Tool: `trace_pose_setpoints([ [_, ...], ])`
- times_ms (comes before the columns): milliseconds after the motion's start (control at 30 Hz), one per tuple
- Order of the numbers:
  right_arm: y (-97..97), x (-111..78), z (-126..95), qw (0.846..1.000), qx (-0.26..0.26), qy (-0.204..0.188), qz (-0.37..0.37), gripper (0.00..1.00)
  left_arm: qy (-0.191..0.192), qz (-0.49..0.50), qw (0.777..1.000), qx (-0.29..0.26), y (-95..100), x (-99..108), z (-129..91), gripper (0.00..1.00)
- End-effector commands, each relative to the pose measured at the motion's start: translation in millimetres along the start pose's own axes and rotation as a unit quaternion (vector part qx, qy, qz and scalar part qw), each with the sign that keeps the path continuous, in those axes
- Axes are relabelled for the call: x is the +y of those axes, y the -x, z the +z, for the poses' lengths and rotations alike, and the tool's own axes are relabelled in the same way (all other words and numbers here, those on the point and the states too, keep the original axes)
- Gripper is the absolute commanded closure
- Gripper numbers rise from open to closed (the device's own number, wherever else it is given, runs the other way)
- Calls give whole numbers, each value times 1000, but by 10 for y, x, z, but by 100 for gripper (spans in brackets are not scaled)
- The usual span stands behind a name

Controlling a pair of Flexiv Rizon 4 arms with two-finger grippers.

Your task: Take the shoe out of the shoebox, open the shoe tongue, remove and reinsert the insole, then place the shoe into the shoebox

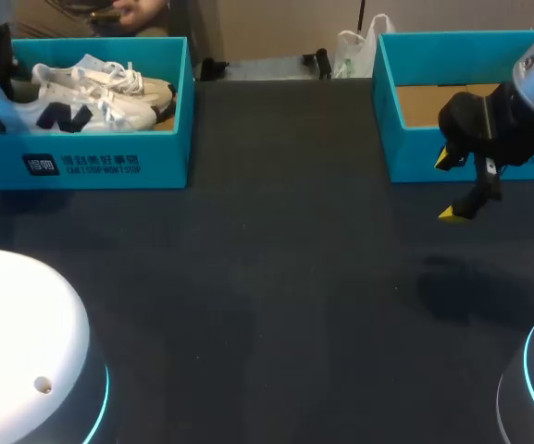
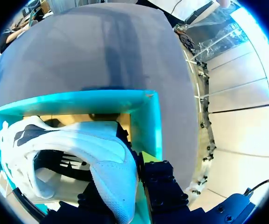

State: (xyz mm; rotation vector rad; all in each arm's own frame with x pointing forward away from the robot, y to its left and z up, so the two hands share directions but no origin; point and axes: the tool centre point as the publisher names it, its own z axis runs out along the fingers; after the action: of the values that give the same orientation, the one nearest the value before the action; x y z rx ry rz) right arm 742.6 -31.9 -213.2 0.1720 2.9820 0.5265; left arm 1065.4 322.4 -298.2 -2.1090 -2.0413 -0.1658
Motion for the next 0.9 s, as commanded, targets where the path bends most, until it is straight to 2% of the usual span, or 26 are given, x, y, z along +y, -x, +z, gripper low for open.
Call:
trace_pose_setpoints([
  [33, -5, -5, 10, 1000, -1, 0, 0, 0, -3, -8, 1000, -3, -55, -42, -341, 100],
  [400, -5, -5, 10, 1000, -1, 0, 0, 0, -8, -13, 1000, 1, -190, -110, -836, 100],
  [500, -5, -5, 10, 1000, -1, 0, 0, 0, -20, -14, 1000, -6, -241, -132, -990, 100],
  [567, -5, -5, 10, 1000, -1, 0, 0, 0, -18, -12, 1000, -8, -266, -146, -1056, 100],
  [600, -5, -5, 10, 1000, -1, 0, 0, 0, -2, -4, 1000, -21, -286, -157, -1115, 100],
  [900, -5, -5, 10, 1000, -1, 0, 0, 0, -2, -4, 1000, -21, -286, -157, -1115, 100],
])
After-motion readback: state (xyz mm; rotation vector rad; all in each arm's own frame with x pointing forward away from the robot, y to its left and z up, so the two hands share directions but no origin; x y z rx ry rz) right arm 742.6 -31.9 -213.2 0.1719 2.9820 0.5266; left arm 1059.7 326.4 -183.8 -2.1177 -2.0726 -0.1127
